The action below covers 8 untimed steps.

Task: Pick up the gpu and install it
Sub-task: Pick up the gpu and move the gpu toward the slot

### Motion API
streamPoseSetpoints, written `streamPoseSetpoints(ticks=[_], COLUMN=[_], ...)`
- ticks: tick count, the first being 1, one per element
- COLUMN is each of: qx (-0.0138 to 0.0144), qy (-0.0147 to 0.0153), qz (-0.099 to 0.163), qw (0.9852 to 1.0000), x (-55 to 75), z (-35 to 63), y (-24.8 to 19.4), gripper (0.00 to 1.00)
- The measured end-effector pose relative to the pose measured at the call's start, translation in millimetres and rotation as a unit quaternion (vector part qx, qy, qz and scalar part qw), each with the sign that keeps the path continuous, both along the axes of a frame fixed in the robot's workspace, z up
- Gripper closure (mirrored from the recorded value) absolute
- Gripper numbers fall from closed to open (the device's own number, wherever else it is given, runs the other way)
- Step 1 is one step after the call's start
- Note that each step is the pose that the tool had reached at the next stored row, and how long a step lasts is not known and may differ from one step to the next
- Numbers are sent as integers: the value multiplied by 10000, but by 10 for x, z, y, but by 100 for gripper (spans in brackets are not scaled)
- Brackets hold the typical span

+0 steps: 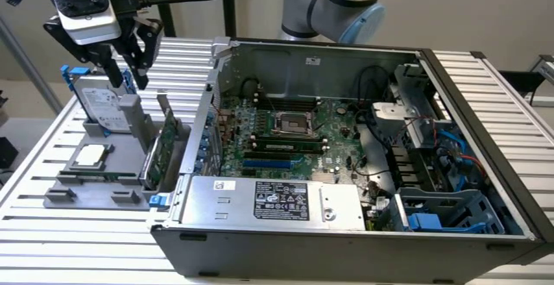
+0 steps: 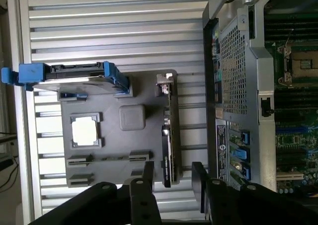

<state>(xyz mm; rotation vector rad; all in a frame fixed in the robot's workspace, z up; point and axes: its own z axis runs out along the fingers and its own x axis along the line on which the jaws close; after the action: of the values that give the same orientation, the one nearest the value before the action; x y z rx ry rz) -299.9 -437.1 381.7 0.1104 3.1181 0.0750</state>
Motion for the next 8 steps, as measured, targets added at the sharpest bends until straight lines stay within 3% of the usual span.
streamPoseSetpoints(ticks=[3, 8], qx=[0, -21], qy=[0, 0], qz=[0, 0], qw=[10000, 10000], x=[0, -1], z=[0, -76], y=[0, 0], gripper=[46, 46])
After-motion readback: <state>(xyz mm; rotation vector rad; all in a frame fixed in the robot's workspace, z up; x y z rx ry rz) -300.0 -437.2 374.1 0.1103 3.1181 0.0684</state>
